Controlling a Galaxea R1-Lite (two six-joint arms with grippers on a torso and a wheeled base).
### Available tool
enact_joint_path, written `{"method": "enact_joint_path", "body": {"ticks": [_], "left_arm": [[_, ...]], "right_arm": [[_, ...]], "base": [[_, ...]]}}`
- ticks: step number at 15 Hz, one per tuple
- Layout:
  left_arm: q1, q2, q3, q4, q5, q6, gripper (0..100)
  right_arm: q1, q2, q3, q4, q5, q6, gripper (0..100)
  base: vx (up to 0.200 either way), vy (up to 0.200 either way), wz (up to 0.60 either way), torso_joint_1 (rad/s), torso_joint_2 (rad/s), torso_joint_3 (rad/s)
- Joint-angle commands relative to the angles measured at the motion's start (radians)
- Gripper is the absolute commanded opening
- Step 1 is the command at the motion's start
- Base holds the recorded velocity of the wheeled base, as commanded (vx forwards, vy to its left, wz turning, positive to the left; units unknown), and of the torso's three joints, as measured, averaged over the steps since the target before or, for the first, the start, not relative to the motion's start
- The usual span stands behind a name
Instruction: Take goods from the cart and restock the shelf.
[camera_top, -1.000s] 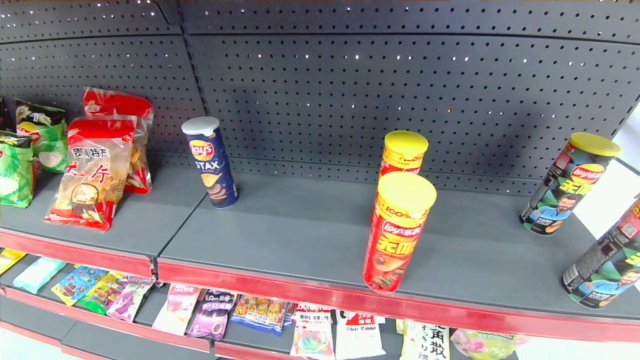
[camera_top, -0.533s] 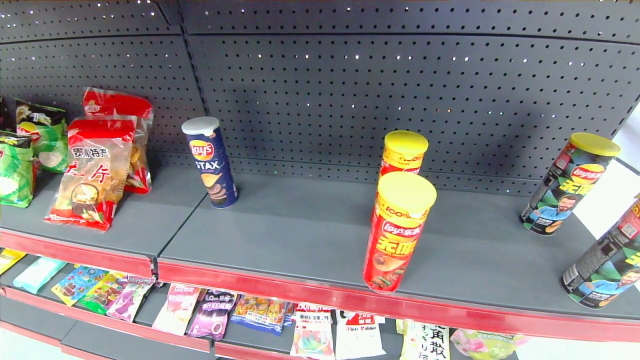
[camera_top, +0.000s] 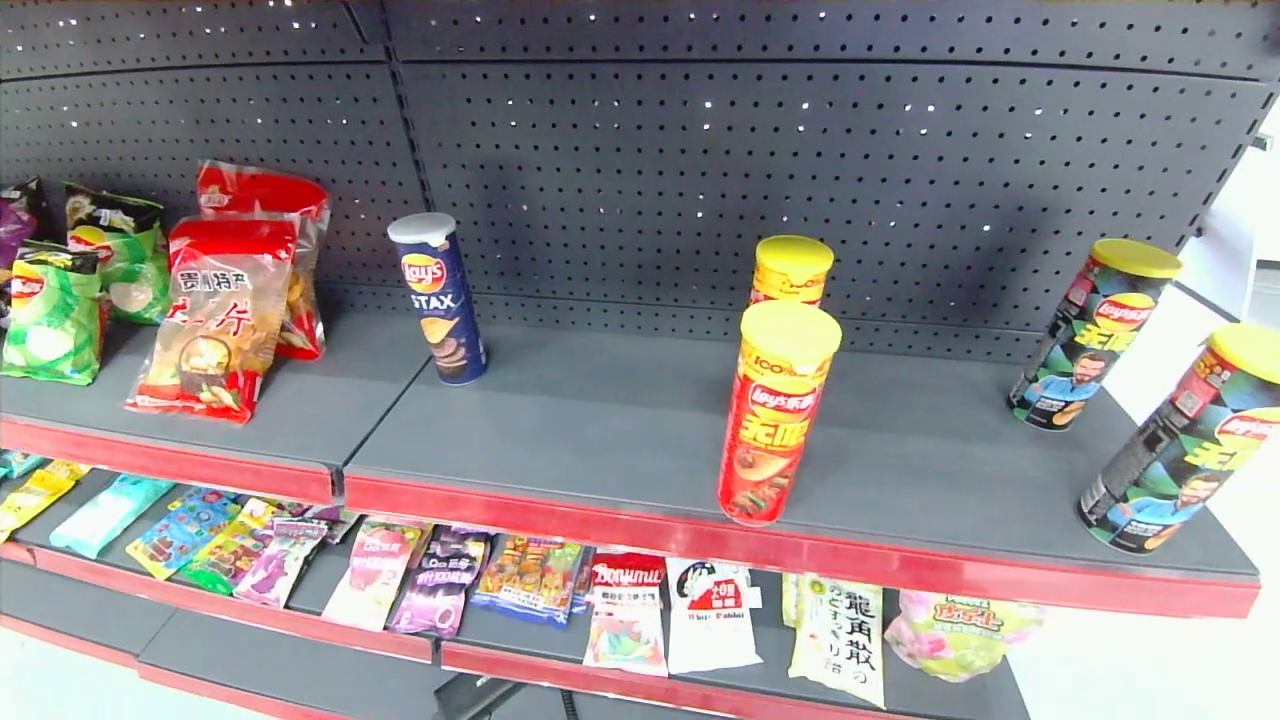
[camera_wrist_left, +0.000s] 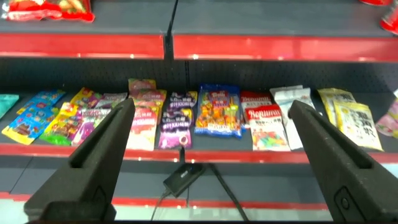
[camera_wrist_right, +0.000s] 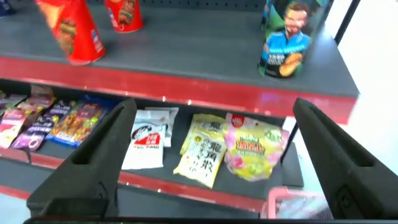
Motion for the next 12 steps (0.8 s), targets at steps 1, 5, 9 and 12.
{"method": "enact_joint_path", "body": {"ticks": [1,5,9,12], "left_arm": [[0.0,0.002,0.0,0.0,-0.002,0.0,100],[0.0,0.002,0.0,0.0,-0.002,-0.002,100],[0.0,0.002,0.0,0.0,0.0,-0.002,100],[0.0,0.002,0.0,0.0,0.0,-0.002,100]], "right_arm": [[0.0,0.001,0.0,0.0,0.0,0.001,100],[0.0,0.001,0.0,0.0,0.0,0.001,100],[0.0,0.001,0.0,0.0,0.0,0.001,100],[0.0,0.001,0.0,0.0,0.0,0.001,100]], "base": [[-0.2,0.0,0.0,0.007,0.0,0.002],[0.0,0.0,-0.3,-0.004,0.0,0.005],[0.0,0.0,-0.6,0.015,0.0,0.002],[0.0,0.0,-0.6,0.004,0.0,0.004]]}}
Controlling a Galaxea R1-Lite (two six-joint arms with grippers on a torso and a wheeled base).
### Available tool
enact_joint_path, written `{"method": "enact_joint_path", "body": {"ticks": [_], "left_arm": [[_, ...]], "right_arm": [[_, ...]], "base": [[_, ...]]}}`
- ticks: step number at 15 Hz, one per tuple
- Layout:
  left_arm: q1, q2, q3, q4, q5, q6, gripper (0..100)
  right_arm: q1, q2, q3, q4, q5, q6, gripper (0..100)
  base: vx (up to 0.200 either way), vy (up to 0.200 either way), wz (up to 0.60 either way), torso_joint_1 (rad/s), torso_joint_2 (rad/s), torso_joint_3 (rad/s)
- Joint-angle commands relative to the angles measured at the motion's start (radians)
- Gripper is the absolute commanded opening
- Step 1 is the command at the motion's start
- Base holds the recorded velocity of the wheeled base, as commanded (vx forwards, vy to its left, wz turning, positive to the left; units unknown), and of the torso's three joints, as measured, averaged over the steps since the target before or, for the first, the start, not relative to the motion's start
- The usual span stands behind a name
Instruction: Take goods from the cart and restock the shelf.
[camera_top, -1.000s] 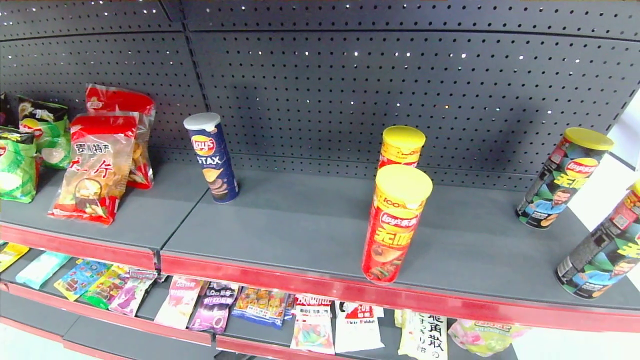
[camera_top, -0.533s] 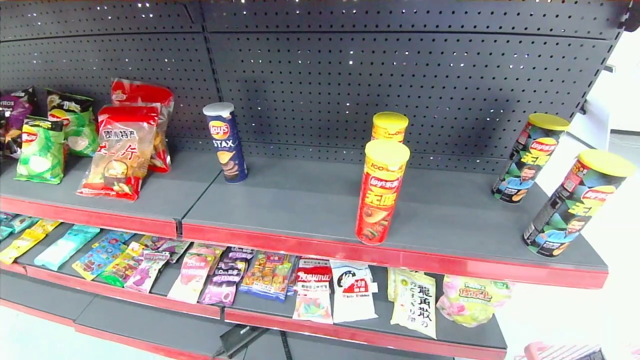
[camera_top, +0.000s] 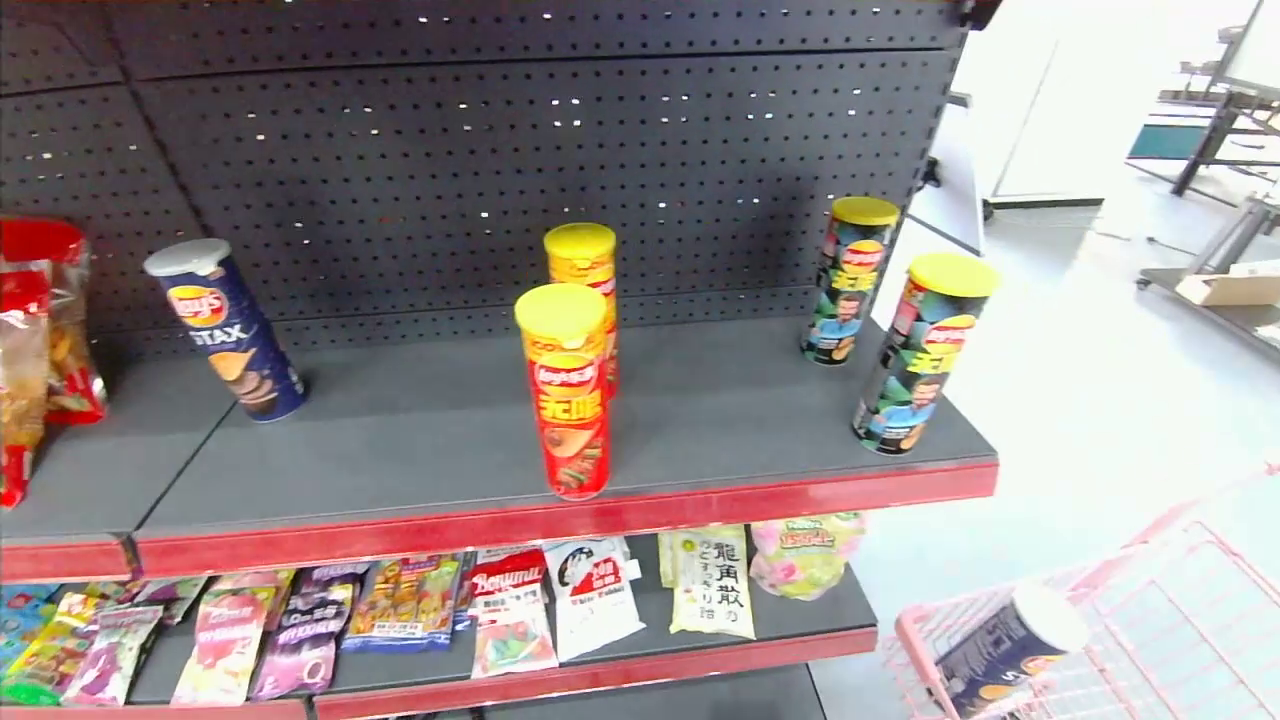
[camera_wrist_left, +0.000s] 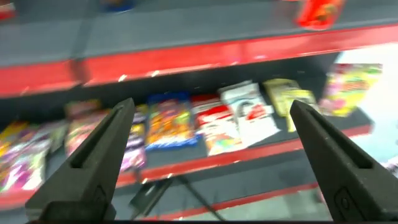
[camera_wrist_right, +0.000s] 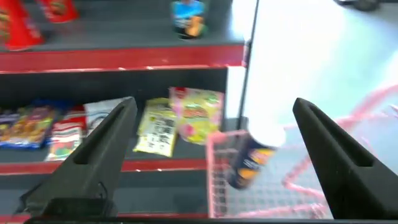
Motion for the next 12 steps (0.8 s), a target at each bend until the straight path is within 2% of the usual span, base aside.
{"method": "enact_joint_path", "body": {"ticks": [1,7,12], "left_arm": [[0.0,0.002,0.0,0.0,0.001,0.0,100],[0.0,0.002,0.0,0.0,0.001,0.0,100],[0.0,0.002,0.0,0.0,-0.001,0.001,100]], "right_arm": [[0.0,0.001,0.0,0.0,0.001,0.0,100],[0.0,0.001,0.0,0.0,0.001,0.0,100],[0.0,0.001,0.0,0.0,0.001,0.0,100]], "base": [[0.0,0.0,-0.6,0.002,0.01,0.002],[0.0,0.0,-0.6,0.005,0.0,0.0],[0.0,0.0,0.0,0.0,0.0,0.0]]}}
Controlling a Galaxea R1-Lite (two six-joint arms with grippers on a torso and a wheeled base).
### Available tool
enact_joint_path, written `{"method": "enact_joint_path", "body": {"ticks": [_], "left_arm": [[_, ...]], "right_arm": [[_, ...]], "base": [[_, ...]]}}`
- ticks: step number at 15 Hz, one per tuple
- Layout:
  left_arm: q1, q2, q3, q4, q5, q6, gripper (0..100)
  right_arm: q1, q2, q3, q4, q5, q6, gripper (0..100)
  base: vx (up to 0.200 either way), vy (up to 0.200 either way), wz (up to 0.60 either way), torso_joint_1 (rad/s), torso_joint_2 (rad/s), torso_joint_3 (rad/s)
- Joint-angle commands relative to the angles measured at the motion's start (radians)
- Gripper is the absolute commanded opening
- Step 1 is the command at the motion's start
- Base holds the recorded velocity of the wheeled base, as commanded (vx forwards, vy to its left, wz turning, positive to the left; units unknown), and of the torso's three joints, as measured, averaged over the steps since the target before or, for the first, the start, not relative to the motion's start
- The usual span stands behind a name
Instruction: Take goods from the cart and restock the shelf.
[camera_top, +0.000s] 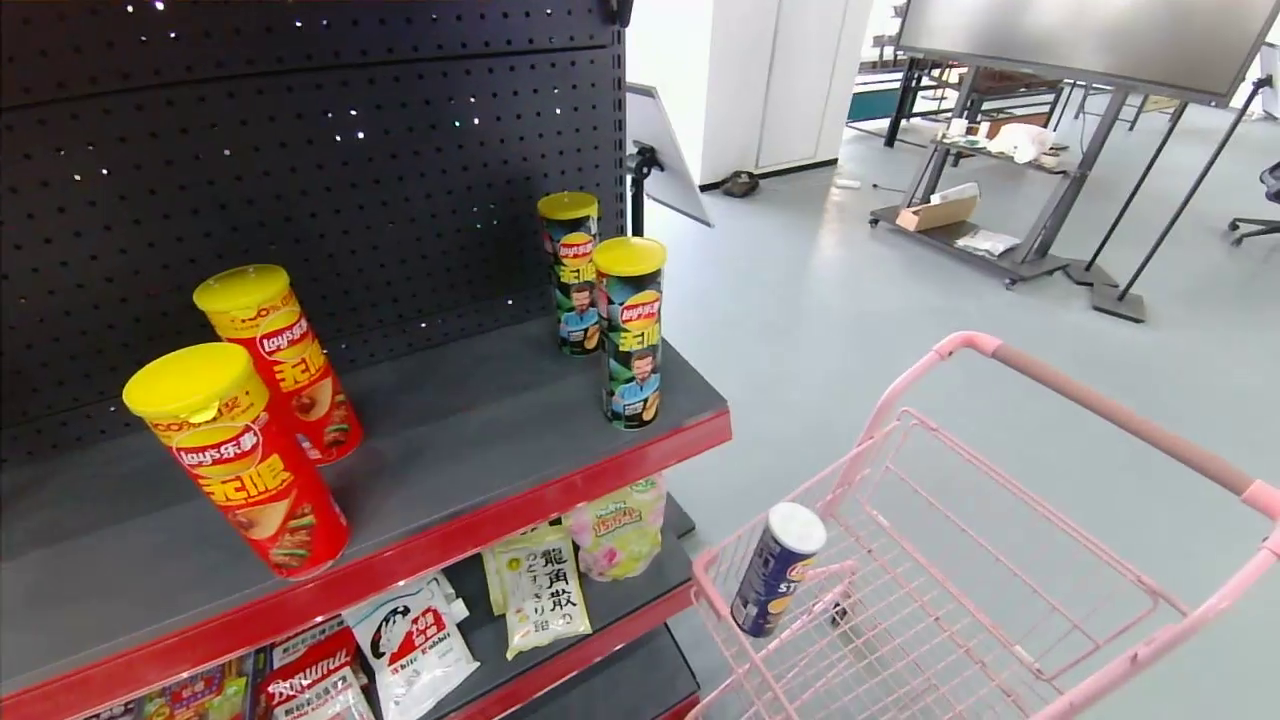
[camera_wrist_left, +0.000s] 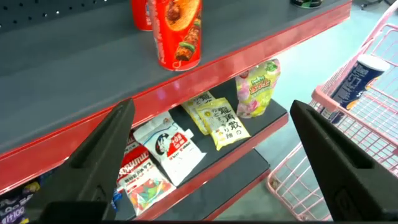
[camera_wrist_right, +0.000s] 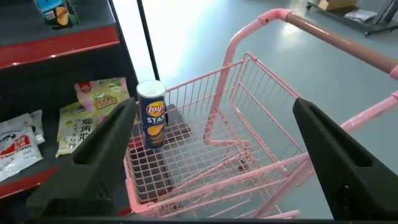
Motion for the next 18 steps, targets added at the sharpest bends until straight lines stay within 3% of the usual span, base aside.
{"method": "enact_joint_path", "body": {"ticks": [1,8,9,10,11,14,18], "left_arm": [[0.0,0.001,0.0,0.0,0.001,-0.001,100],[0.0,0.001,0.0,0.0,0.001,-0.002,100],[0.0,0.001,0.0,0.0,0.001,-0.004,100],[0.0,0.001,0.0,0.0,0.001,-0.004,100],[0.0,0.001,0.0,0.0,0.001,-0.004,100],[0.0,0.001,0.0,0.0,0.001,-0.004,100],[0.0,0.0,0.0,0.0,0.001,-0.002,100]], "right_arm": [[0.0,0.001,0.0,-0.001,0.0,0.0,100],[0.006,0.082,-0.03,-0.011,0.003,-0.009,100],[-0.006,0.487,-0.391,-0.011,-0.04,0.109,100],[-0.035,0.688,-0.612,0.012,-0.08,0.195,100],[-0.043,0.848,-0.702,0.012,-0.089,0.17,100],[-0.025,1.141,-0.659,-0.102,-0.081,0.072,100],[0.081,1.338,-0.509,-0.11,0.04,0.008,100]], "base": [[0.0,0.0,0.0,0.0,0.0,0.0],[0.0,0.0,0.0,0.0,0.0,0.0],[0.0,0.0,0.0,0.0,0.0,0.0],[0.0,0.0,0.0,0.0,0.0,0.0],[0.0,0.0,0.0,0.0,0.0,0.0],[0.0,0.0,0.0,0.0,0.0,0.0],[0.0,0.0,0.0,0.0,0.0,0.0]]}}
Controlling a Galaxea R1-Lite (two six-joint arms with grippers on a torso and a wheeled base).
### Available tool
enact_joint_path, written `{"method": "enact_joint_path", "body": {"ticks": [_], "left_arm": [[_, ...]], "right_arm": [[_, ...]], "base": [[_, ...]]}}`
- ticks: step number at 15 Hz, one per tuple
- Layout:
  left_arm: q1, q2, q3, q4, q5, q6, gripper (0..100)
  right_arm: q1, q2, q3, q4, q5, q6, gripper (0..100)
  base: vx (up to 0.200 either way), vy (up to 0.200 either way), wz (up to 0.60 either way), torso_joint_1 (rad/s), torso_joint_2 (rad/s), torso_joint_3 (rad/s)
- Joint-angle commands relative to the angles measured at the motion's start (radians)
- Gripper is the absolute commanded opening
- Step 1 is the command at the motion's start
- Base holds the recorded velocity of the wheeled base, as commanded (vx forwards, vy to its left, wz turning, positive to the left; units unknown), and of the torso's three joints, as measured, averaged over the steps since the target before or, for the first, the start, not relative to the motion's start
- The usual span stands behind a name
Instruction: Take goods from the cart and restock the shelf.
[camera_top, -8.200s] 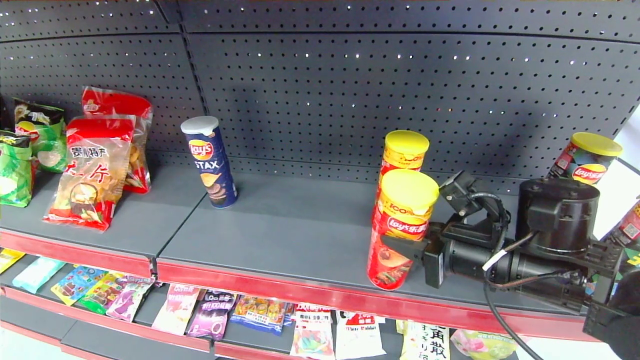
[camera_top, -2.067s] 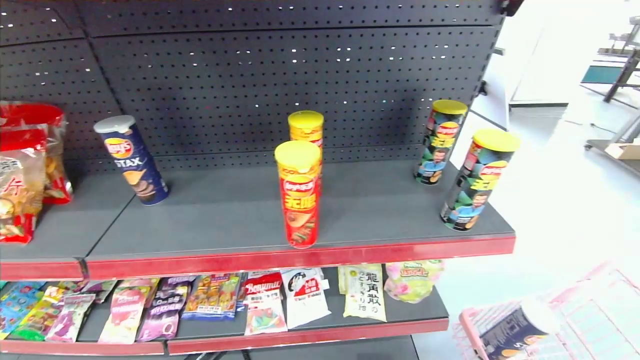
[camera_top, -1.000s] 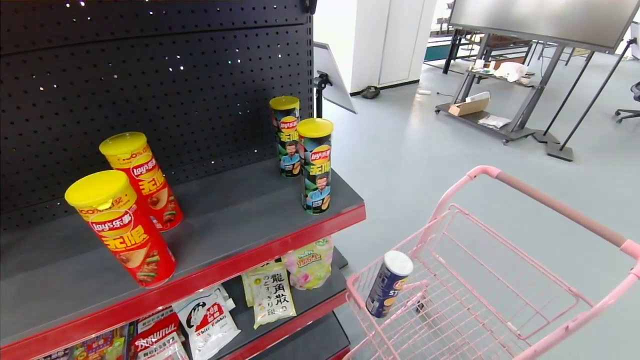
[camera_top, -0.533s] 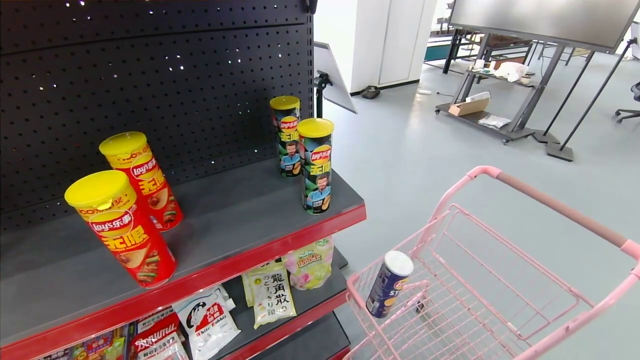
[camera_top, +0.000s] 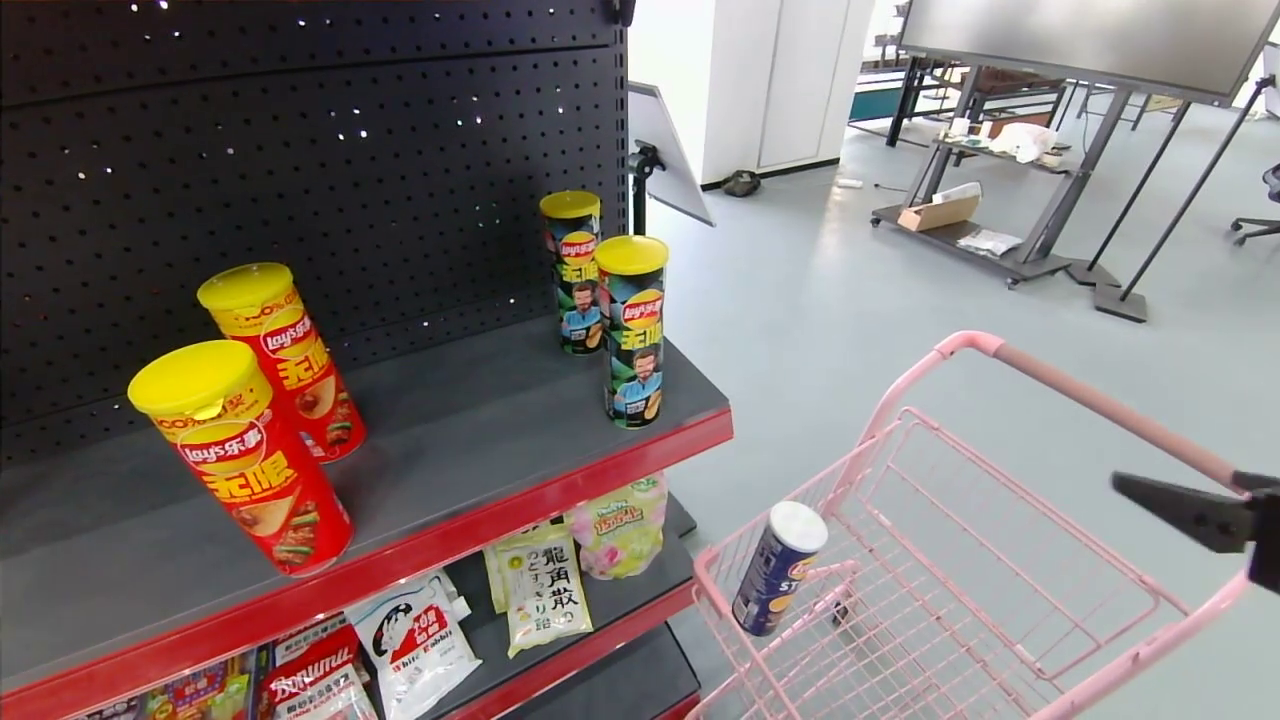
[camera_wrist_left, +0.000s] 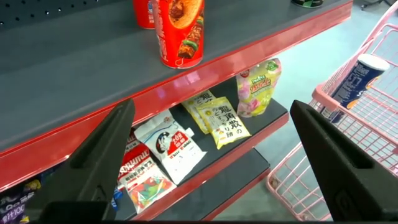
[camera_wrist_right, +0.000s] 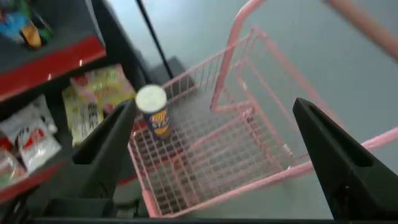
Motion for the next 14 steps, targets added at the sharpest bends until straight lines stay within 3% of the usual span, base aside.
{"method": "enact_joint_path", "body": {"ticks": [1,6,14], "left_arm": [[0.0,0.0,0.0,0.0,0.001,0.002,100],[0.0,0.001,0.0,0.0,0.001,0.0,100],[0.0,0.0,0.0,0.0,0.001,0.0,100]], "right_arm": [[0.07,0.353,0.018,-0.039,0.048,-0.064,100],[0.11,0.552,-0.044,-0.19,0.066,-0.063,100],[0.17,0.693,0.002,-0.369,0.063,-0.046,100]], "base": [[0.0,0.0,0.0,0.0,0.0,0.0],[0.0,0.0,0.0,0.0,0.0,0.0],[0.0,0.0,0.0,-0.14,0.34,0.188]]}}
